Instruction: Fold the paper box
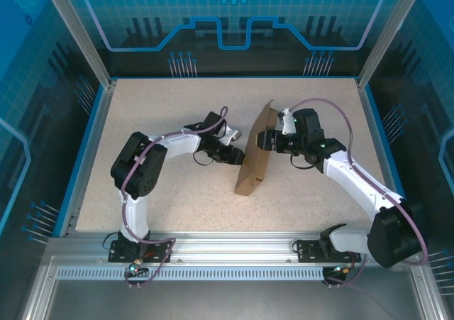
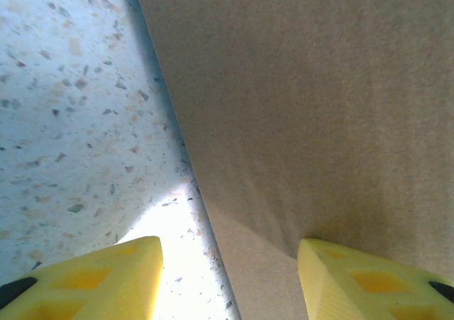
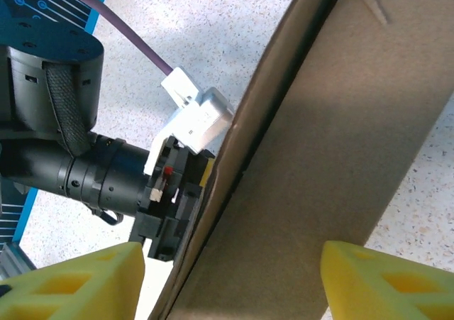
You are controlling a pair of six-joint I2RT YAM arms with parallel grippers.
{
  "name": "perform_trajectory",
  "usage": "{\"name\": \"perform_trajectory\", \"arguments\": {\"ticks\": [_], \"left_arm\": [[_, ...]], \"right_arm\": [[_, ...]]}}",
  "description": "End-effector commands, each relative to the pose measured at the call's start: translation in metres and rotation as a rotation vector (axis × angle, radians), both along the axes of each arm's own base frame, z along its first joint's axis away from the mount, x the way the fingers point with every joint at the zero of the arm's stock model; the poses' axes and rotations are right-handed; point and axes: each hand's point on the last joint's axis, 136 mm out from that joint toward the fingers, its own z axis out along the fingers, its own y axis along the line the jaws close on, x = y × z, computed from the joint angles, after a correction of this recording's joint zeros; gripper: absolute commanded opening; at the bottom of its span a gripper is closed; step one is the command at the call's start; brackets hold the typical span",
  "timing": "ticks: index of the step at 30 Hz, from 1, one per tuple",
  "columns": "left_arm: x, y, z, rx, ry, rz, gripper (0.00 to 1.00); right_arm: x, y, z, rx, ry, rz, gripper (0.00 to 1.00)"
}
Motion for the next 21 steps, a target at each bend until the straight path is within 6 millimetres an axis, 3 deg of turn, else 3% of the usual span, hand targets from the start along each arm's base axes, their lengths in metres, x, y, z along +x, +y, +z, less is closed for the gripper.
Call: {"name": "perform_trajectory", "arguments": {"ticks": [1,13,21], "left_arm": [[0.001,-0.014,0.009,-0.036,-0.018,-0.045,0.55],[0.003,-0.011,0.013,-0.017,-0.042,-0.034,0.55],[0.007,-0.005,0.021,0.004,-0.074,-0.003,0.55]], "right_arm": [[-0.020,0.000,-0.031,-0.127,0.136,0.018,0.63],[-0.020,0.005,-0.036,-0.298,0.108,0.009,0.52],[-0.019,0.011,-0.031,-0.362,0.076,0.005,0.51]]}}
